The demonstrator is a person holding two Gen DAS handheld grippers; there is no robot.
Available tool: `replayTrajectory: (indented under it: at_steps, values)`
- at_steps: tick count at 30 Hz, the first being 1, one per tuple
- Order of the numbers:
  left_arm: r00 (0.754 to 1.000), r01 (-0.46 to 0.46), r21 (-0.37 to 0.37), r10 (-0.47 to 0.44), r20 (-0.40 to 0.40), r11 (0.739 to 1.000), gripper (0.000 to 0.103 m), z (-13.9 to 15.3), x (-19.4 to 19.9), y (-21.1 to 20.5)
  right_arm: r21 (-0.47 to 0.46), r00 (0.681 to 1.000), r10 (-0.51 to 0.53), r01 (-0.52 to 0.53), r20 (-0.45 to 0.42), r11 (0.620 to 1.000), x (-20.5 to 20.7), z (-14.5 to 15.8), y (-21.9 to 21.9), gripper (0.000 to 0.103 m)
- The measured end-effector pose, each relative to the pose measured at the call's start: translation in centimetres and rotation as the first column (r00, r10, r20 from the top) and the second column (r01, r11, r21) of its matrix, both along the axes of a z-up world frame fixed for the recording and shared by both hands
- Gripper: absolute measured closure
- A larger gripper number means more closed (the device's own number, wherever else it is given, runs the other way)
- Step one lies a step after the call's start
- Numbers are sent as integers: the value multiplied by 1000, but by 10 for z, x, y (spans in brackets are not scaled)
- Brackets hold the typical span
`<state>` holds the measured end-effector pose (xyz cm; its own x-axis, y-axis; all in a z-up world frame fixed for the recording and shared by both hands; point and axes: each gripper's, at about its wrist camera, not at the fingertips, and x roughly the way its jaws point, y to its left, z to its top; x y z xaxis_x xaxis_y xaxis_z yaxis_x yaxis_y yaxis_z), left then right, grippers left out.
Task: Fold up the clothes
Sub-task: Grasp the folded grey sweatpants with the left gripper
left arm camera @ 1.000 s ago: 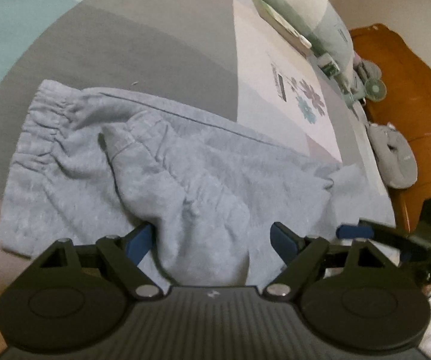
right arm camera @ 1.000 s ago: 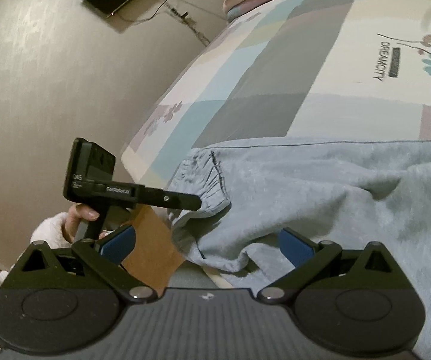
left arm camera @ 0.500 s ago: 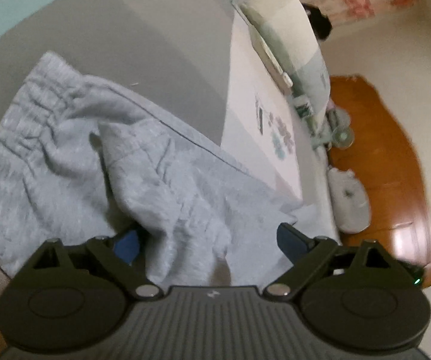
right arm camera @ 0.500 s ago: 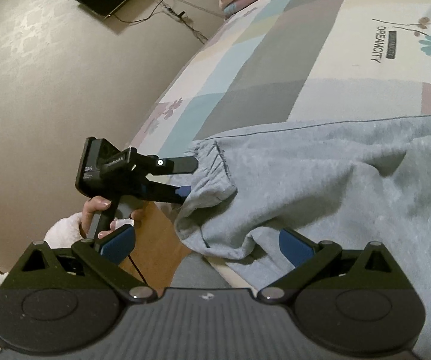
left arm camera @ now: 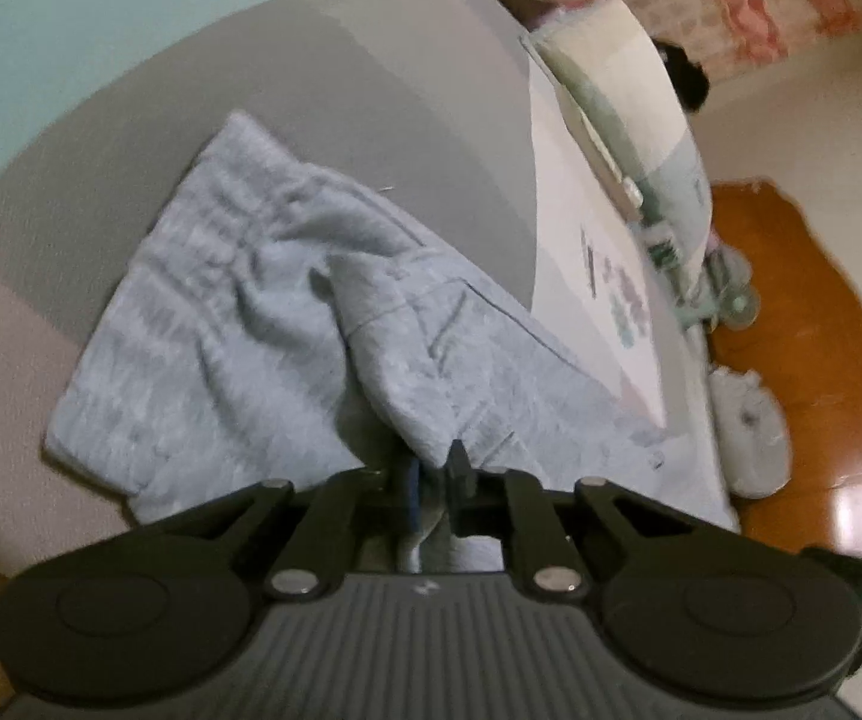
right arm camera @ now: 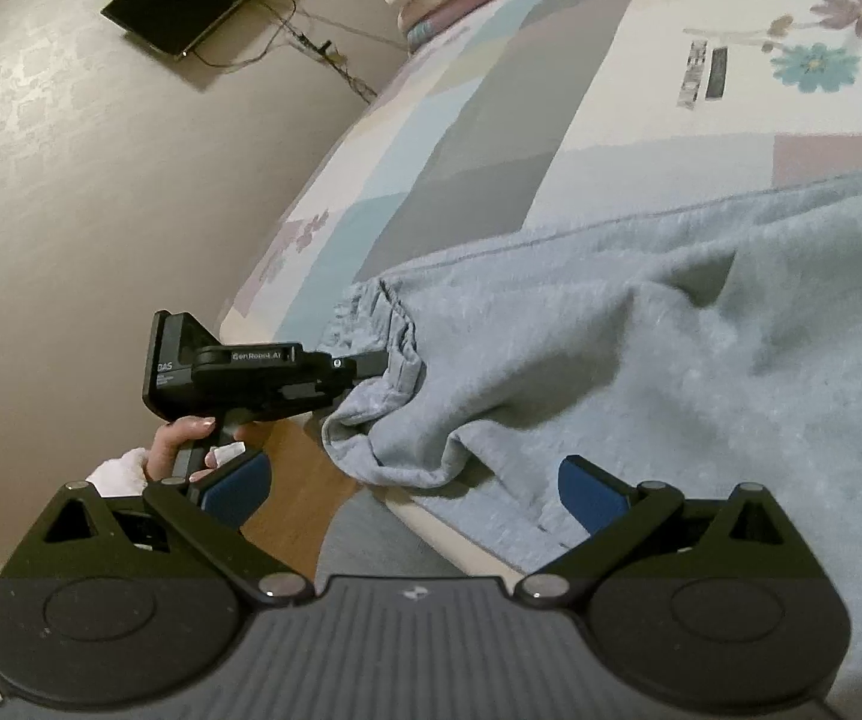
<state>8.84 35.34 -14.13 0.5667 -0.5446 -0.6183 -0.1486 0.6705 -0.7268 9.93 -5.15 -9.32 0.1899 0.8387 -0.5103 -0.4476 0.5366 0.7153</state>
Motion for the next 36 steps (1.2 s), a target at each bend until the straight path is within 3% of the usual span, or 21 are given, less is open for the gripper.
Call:
replayTrajectory:
  at_steps: [3,8,15,36]
  values:
    - [1000,19,50,-19,-1,999,91,7,1,-3,3,1000,-14,14,3,1000,-2,0,-5,0]
    - [999,-34,-53,33,-28,998,91,-5,-4,9,-4,999,-29,29,-14,1000,-4,-4,-9,0]
    - [999,-40,-65,39,-24,997,91,-9,-2,9,-14,999,-43,43,-25,999,-5,-5,-12,0]
    - [1000,-20,-7,20,13,1000,90,-4,-8,7,-47,998,-47,46,-30,998,-3,-11,-4,0]
